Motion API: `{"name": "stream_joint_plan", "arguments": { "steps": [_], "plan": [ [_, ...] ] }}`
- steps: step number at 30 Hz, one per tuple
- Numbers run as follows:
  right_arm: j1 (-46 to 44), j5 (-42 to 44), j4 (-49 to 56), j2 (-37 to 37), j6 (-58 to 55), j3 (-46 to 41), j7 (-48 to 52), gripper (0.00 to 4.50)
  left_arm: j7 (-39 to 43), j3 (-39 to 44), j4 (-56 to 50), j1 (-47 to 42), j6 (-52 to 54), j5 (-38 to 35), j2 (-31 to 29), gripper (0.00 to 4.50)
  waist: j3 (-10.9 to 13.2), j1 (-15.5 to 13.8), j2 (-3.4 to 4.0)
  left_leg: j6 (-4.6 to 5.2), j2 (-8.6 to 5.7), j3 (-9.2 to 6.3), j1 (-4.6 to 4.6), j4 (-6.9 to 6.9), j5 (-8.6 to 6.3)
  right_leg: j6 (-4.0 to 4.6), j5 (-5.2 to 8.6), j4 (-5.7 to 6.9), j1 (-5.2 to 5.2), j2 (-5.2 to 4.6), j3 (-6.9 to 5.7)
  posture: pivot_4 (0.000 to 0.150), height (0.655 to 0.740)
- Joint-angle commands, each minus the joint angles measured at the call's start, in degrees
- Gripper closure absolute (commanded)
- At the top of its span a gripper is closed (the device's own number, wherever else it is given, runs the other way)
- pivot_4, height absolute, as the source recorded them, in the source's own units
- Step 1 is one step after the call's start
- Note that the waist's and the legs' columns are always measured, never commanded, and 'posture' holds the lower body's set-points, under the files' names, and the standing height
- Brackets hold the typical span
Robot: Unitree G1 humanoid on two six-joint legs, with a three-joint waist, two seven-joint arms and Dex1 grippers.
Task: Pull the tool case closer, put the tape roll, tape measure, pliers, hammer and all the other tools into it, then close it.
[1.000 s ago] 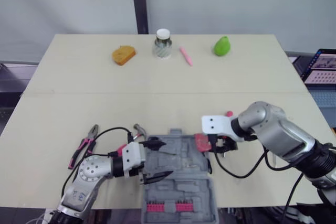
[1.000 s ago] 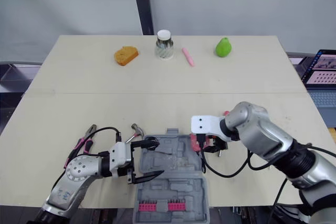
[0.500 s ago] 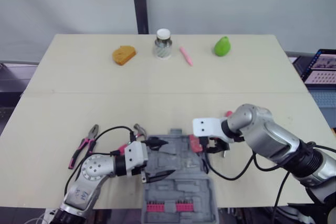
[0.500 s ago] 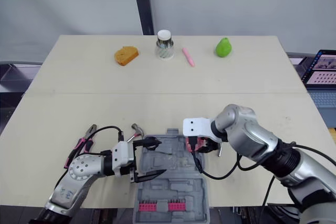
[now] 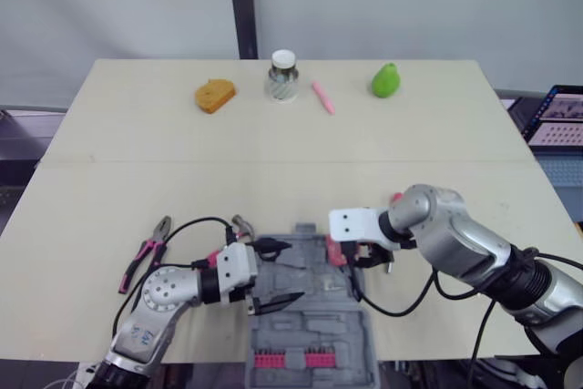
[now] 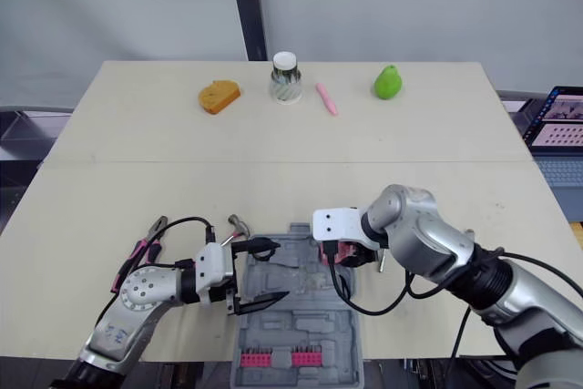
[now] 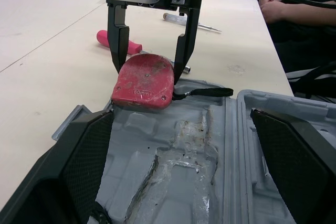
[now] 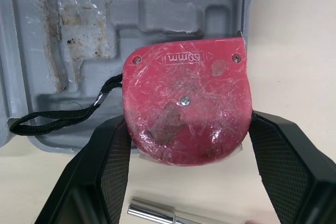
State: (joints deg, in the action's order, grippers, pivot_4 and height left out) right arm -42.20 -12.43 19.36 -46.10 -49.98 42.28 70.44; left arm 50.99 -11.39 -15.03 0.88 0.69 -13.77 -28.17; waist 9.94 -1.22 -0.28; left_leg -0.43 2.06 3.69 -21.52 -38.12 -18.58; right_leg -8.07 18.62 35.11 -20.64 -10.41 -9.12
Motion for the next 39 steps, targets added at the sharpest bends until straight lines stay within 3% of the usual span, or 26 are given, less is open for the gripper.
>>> {"name": "stream_joint_plan", "arguments": {
  "steps": [1, 34, 36, 38, 39],
  "plan": [
    [0.31, -0.99, 0.84, 0.56, 0.15, -0.21, -0.95, 1.59, -0.12, -0.09, -1.78, -0.04, -0.17, -0.38, 0.01, 0.00, 0.00, 0.01, 0.00, 0.00, 0.00, 0.00, 0.00, 0.00, 0.00, 0.00, 0.00, 0.00, 0.00, 0.00, 0.00, 0.150, 0.7400],
    [1.68, -0.33, 2.12, 1.60, -0.19, -2.42, -1.50, 1.59, 0.23, -0.36, -2.00, -0.29, 0.14, -0.54, -0.02, 0.00, 0.01, 0.05, 0.01, 0.00, 0.00, 0.00, 0.00, 0.03, 0.00, 0.00, 0.00, -0.02, -0.01, 0.00, 0.00, 0.150, 0.7400],
    [1.68, -0.43, 2.14, 1.36, 0.12, -2.36, -1.51, 0.55, 0.24, -0.48, -1.99, -0.47, 0.22, -0.53, 0.06, 0.00, 0.01, 0.05, 0.01, 0.00, 0.00, 0.00, 0.00, 0.03, 0.00, 0.00, 0.00, -0.03, -0.01, 0.00, 0.00, 0.150, 0.7400],
    [1.60, -0.57, 2.02, 1.27, 0.32, -2.24, -1.61, 0.04, 0.27, -0.54, -1.94, -0.60, 0.25, -0.60, 0.09, 0.00, 0.01, 0.05, 0.01, 0.00, 0.00, 0.00, 0.00, 0.03, 0.00, 0.00, 0.00, -0.03, -0.01, 0.00, 0.00, 0.150, 0.7400],
    [1.55, -0.68, 1.76, 1.38, 0.39, -2.28, -1.86, 0.04, 0.28, -0.57, -1.95, -0.65, 0.29, -0.65, 0.08, 0.00, 0.01, 0.04, 0.01, -0.01, 0.00, 0.00, 0.00, 0.03, 0.00, 0.00, 0.00, -0.03, -0.01, 0.00, 0.00, 0.150, 0.7400]
  ]
}}
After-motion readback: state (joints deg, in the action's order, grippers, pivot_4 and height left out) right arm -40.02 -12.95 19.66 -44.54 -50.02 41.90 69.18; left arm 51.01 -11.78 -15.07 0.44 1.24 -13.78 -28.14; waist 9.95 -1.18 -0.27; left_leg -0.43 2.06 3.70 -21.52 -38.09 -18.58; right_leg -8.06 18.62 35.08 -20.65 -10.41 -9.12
